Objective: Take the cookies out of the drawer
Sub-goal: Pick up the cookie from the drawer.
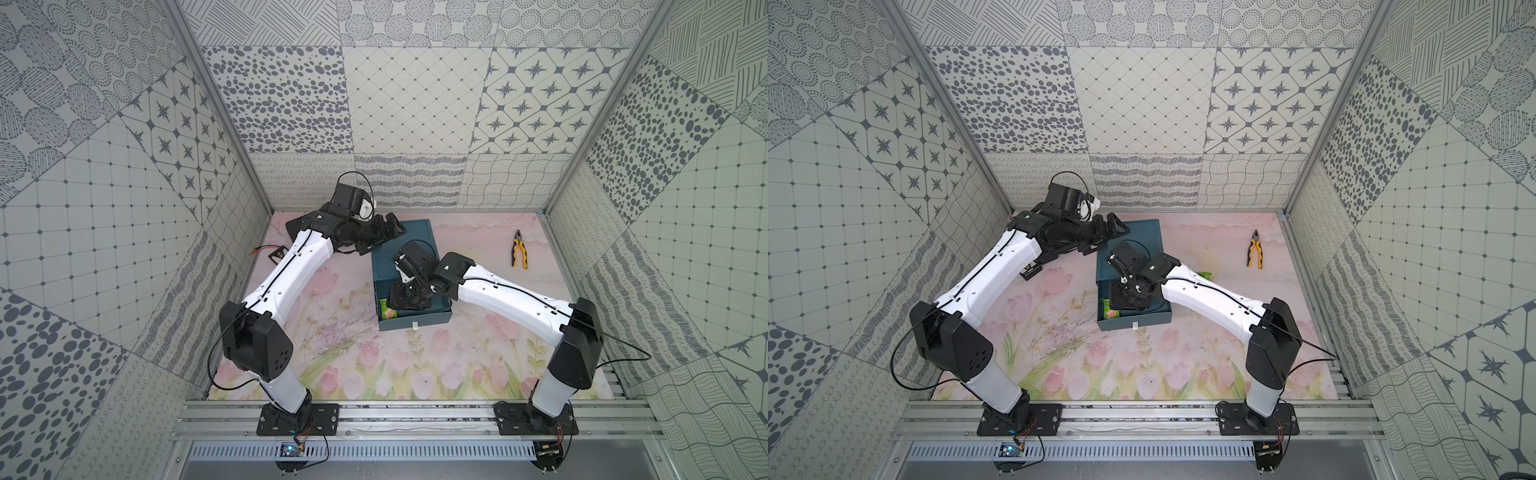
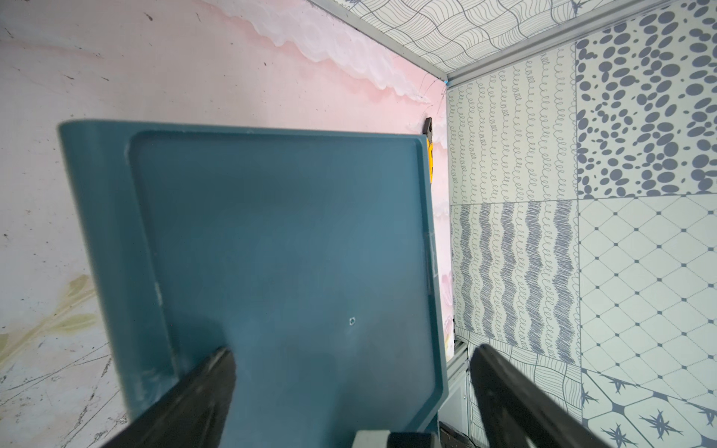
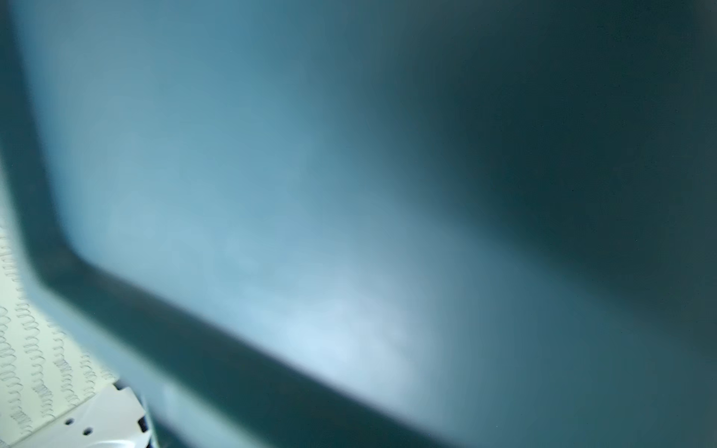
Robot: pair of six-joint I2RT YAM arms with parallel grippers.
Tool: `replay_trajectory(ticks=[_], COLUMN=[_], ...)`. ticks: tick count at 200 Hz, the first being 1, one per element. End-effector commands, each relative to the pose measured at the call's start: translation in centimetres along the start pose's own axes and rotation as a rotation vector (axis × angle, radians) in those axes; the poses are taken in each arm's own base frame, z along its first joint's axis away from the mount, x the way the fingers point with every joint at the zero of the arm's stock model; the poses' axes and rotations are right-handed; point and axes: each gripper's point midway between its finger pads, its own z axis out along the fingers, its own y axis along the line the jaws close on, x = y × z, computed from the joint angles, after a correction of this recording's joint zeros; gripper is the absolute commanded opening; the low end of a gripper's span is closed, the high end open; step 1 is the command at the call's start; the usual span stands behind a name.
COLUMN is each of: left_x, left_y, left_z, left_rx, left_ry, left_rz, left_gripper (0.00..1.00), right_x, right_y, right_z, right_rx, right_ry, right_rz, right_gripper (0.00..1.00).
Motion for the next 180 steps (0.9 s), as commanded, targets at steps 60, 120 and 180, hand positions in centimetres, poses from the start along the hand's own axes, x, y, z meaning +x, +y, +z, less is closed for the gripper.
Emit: replay_trajectory(ticks=[60, 120, 180], left_x=[2.5, 2.0, 1.3], left_y=[1.5, 0.9, 0.3], left_z=[-1.2, -2.4, -3.6], left_rx=[-0.063, -0.066, -0.076], left_ry=[0.056, 0.026, -0.013], left_rz=[-0.033, -0.013, 0.014], left_gripper=[0.99, 0.99, 0.99], right_x=[-0.6, -1.1, -1.4], right_y=[0.7, 0.8, 1.1], right_z=[0.2, -1.7, -4.2], right_rx=[-0.004, -0.013, -0.040], right_ry=[-0.031, -0.082, -0.133], right_rz=[-0.027, -0.028, -0.015], right_gripper=[0.21, 0.07, 0.00])
